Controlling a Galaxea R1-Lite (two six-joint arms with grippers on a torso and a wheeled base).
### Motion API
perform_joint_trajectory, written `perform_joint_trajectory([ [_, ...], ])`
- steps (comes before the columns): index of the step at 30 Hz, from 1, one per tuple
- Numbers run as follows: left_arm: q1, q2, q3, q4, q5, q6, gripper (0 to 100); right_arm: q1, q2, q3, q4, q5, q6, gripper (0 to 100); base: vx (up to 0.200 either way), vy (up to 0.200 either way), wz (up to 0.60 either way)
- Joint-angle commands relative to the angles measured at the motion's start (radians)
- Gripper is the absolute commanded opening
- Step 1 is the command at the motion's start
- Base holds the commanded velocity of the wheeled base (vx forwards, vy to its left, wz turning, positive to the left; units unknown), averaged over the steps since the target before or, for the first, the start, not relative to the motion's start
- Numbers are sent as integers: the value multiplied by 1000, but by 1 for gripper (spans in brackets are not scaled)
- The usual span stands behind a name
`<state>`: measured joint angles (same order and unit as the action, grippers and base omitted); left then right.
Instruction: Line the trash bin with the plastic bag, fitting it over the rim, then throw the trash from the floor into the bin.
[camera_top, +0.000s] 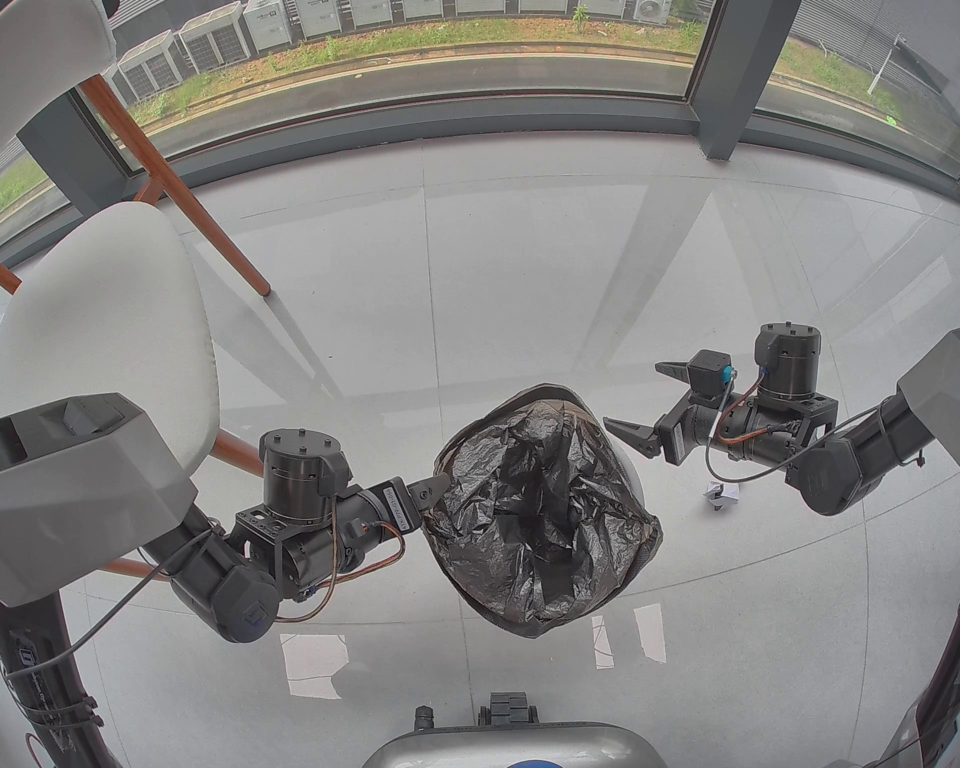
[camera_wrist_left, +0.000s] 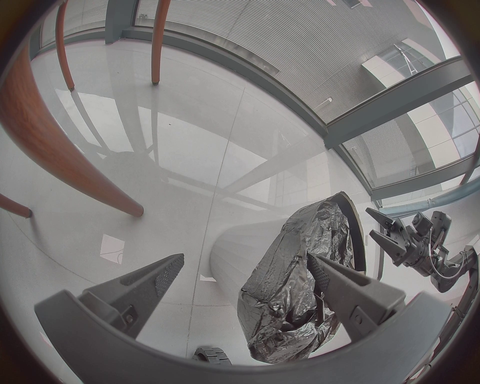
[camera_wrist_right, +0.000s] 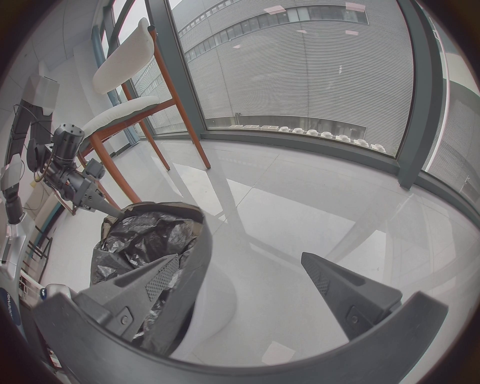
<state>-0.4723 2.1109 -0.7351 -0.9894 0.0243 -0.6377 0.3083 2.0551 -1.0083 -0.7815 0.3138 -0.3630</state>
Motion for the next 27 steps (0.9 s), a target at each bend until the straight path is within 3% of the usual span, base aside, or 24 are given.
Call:
perform_joint_trajectory([
  [1, 0, 26, -6, -2, 3, 1, 100, 9, -21, 48, -4, 2, -1, 100, 0, 0, 0],
  [27, 3, 41, -7, -2, 3, 1, 100, -14, 48, 94, -64, 1, -17, 100, 0, 0, 0],
])
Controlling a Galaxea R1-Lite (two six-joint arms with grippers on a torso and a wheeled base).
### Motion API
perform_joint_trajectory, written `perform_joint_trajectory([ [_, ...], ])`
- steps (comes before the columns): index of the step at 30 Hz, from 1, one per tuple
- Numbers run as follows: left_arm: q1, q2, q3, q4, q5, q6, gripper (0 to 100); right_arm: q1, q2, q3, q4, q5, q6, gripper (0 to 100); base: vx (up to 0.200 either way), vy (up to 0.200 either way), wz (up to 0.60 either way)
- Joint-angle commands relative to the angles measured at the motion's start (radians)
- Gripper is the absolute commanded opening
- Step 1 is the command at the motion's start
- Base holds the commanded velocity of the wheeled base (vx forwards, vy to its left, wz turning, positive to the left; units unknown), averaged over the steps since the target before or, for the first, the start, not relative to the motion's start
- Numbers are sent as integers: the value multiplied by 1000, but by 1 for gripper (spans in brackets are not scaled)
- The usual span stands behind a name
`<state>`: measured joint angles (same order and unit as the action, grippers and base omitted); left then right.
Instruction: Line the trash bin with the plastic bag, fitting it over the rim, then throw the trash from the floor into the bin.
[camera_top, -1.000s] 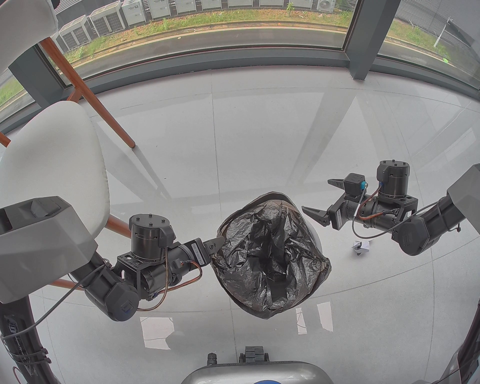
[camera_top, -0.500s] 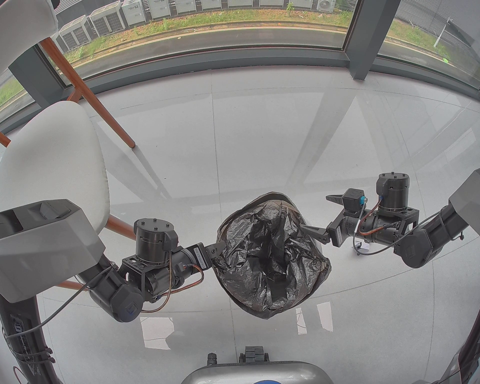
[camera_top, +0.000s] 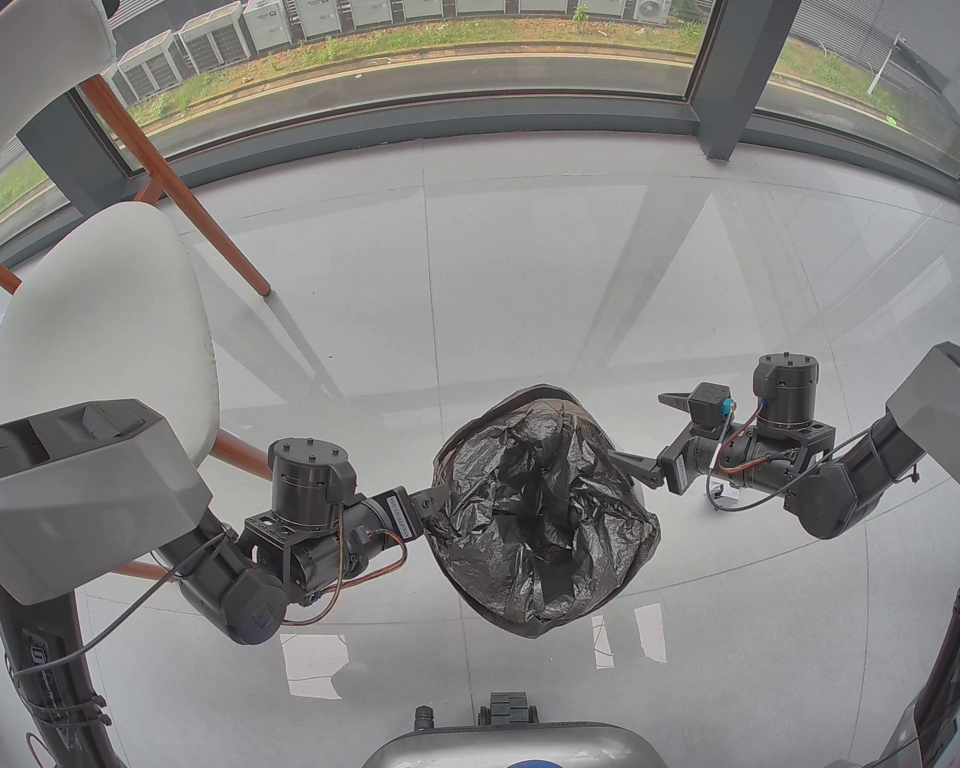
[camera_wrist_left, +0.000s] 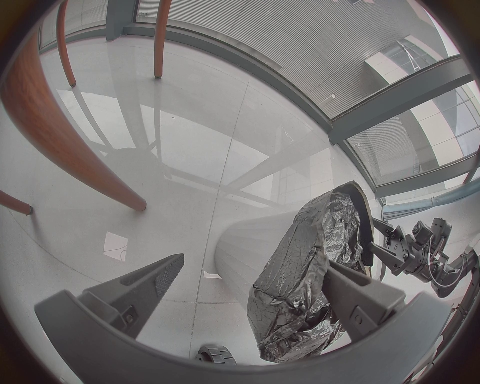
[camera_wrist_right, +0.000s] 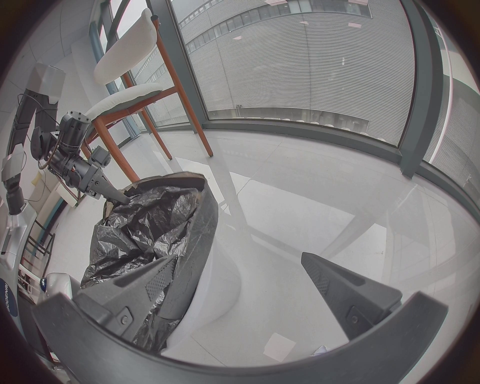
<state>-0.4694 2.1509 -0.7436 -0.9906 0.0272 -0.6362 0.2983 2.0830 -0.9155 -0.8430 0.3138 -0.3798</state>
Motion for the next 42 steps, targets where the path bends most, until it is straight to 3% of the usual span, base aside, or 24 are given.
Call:
perform_joint_trajectory([
  [1, 0, 1, 1, 0, 0, 0, 100, -5, 20, 1, -2, 1, -1, 100, 0, 0, 0],
  [25, 0, 1, -6, 0, 0, 1, 100, -47, 37, -36, -41, -2, -11, 100, 0, 0, 0],
  [42, -2, 1, -16, 0, 0, 1, 100, 21, -3, -6, 21, 36, -7, 100, 0, 0, 0],
])
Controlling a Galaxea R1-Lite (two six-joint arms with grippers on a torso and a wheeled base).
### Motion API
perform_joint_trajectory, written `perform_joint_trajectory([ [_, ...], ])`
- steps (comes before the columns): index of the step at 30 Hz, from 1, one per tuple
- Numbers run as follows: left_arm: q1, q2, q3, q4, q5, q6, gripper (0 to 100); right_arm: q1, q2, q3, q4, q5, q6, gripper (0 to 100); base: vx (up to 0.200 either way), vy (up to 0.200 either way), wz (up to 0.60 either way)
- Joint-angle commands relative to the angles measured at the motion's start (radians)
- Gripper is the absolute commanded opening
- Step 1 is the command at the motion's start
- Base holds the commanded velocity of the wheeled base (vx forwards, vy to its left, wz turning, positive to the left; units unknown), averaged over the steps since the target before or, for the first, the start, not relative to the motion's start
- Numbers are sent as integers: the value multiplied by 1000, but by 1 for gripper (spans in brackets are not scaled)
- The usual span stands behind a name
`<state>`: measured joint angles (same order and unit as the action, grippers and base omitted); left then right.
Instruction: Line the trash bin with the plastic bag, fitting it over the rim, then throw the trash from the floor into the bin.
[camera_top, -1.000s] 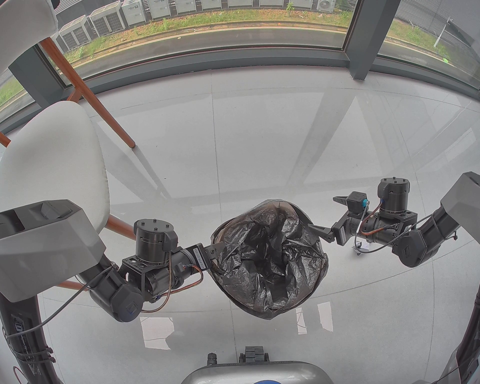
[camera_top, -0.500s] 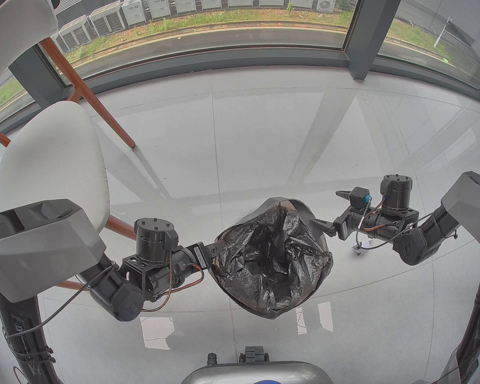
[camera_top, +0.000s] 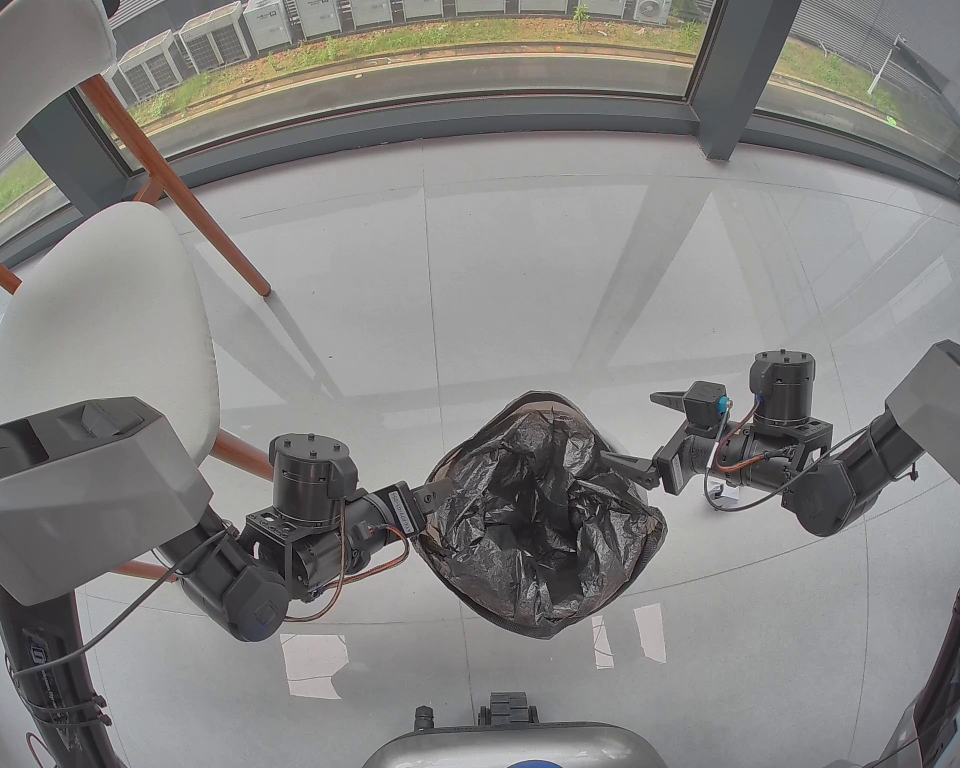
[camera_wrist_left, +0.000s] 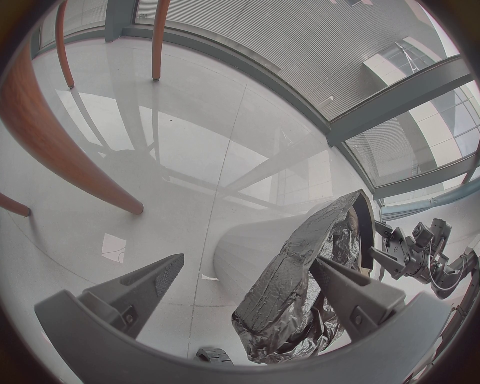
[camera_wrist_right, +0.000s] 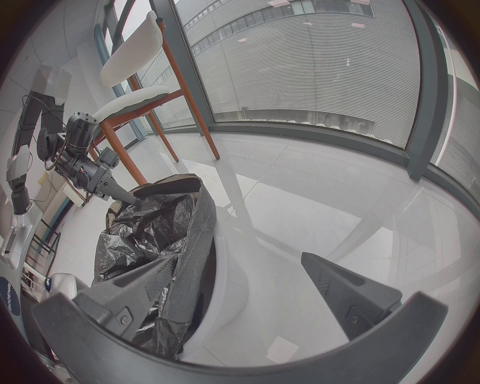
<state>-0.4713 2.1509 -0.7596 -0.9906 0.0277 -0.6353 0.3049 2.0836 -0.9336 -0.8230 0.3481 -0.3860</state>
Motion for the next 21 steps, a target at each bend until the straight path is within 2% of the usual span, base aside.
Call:
perform_joint_trajectory([
  [1, 0, 1, 0, 0, 0, 0, 100, 19, -2, 15, 1, 0, -1, 100, 0, 0, 0],
  [21, -1, 1, -9, 0, 0, -1, 100, 34, 27, -14, -18, -8, -5, 100, 0, 0, 0],
])
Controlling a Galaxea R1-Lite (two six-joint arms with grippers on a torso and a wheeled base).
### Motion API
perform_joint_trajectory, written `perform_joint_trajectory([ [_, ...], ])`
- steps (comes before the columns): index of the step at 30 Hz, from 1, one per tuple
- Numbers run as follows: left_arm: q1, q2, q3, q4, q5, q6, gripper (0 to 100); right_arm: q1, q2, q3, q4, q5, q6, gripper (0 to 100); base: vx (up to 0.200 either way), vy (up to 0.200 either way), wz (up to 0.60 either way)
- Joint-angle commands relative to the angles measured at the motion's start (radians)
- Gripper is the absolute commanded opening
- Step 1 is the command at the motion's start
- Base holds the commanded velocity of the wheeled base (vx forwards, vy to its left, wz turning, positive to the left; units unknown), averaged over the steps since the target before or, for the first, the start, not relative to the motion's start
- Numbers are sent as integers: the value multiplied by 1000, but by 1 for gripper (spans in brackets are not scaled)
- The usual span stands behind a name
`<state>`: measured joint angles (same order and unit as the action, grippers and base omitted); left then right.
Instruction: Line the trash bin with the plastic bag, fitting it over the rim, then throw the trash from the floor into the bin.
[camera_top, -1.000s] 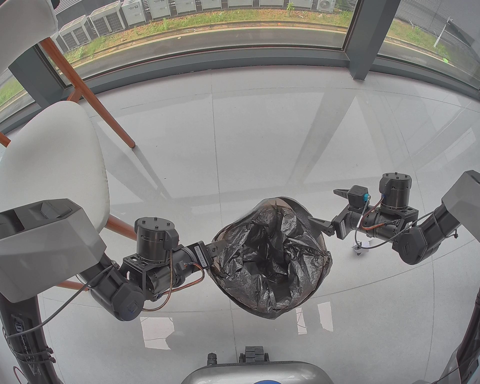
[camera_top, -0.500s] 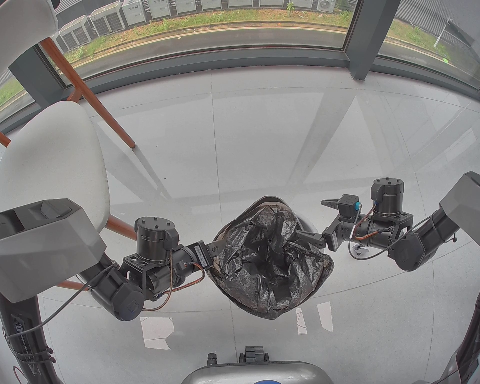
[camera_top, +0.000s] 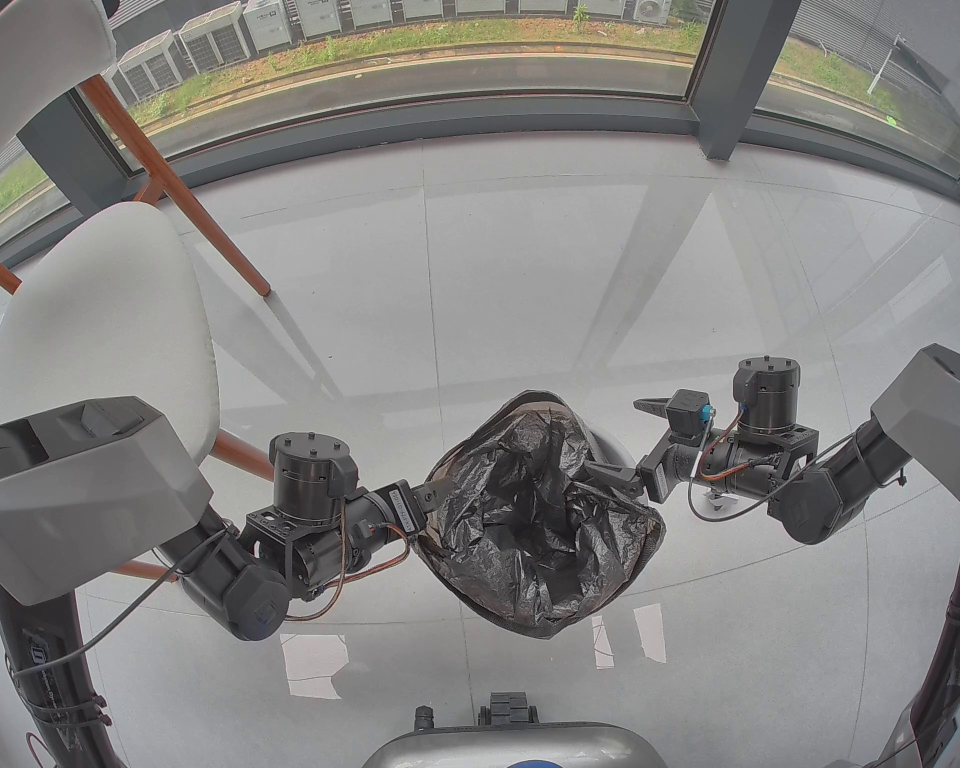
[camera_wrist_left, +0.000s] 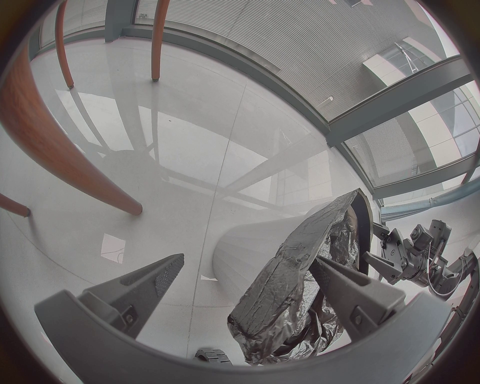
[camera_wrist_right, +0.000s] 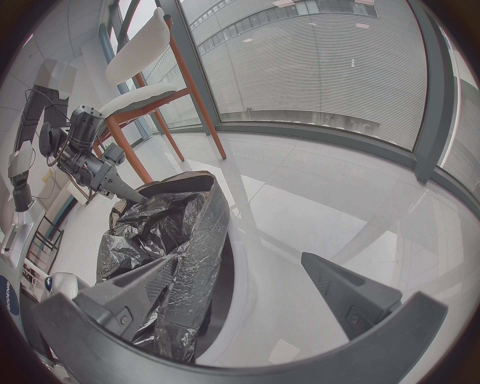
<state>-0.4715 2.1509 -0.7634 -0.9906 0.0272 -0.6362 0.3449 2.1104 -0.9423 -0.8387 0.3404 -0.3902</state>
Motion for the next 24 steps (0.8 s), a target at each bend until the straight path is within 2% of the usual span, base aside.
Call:
perform_joint_trajectory([
  [1, -1, 1, -7, 0, 0, 0, 100, -7, 0, -9, -2, 0, -1, 100, 0, 0, 0],
  [3, -1, 1, -8, 0, 0, 0, 100, -10, 2, -16, -2, -1, -1, 100, 0, 0, 0],
  [4, -1, 1, -11, 0, 0, 0, 100, -14, 2, -18, -2, -1, -1, 0, 0, 0, 0],
  [24, 1, 1, -10, 0, 2, 0, 100, -30, -17, -47, 6, 2, -1, 0, 0, 0, 0],
])
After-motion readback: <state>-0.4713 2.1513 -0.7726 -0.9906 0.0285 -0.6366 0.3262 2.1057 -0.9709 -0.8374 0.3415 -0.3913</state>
